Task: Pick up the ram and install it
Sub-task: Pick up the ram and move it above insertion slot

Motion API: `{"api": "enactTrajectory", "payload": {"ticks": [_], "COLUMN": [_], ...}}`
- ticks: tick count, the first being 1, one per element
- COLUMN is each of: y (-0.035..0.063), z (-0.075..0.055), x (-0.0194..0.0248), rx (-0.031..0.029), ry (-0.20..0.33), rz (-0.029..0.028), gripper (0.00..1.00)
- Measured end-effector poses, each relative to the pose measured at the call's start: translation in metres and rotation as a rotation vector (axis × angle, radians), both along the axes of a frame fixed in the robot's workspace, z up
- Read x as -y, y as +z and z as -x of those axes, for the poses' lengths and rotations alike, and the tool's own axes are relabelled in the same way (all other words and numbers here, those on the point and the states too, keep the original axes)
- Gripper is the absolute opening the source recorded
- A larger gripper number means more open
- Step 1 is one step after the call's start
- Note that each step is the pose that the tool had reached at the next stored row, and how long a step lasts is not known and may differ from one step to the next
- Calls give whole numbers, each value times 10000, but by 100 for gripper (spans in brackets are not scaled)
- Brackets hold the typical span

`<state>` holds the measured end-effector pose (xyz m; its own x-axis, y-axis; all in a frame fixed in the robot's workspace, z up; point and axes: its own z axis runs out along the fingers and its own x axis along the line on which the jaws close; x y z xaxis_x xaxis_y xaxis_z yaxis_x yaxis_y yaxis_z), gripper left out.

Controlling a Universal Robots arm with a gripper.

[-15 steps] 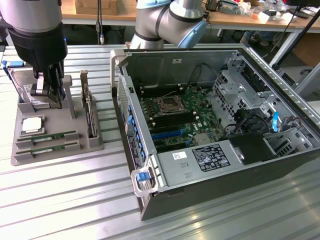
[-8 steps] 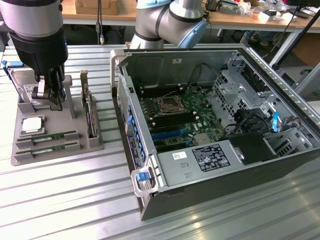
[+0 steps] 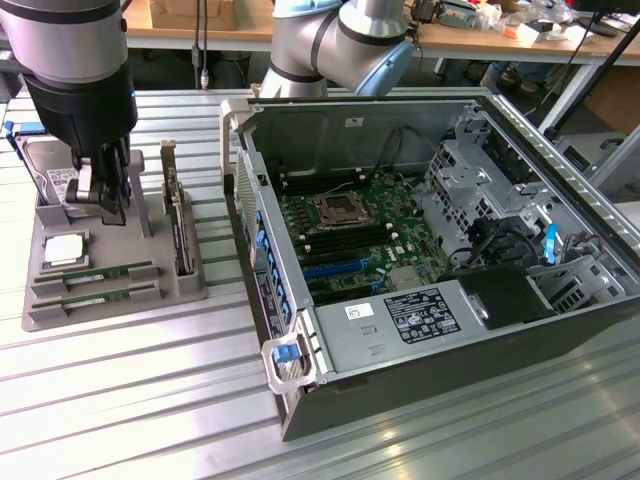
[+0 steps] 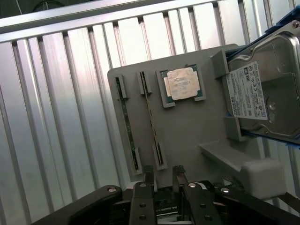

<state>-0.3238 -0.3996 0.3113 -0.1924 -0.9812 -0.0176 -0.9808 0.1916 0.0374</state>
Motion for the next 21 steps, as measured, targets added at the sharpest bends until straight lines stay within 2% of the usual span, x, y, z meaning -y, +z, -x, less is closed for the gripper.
{"api": "enactTrajectory", "payload": {"ticks": [21], "y": [-231], "z": [0], "x": [0], "rx": [-33], "ry": [0], "rz": [0], "gripper": [30]}}
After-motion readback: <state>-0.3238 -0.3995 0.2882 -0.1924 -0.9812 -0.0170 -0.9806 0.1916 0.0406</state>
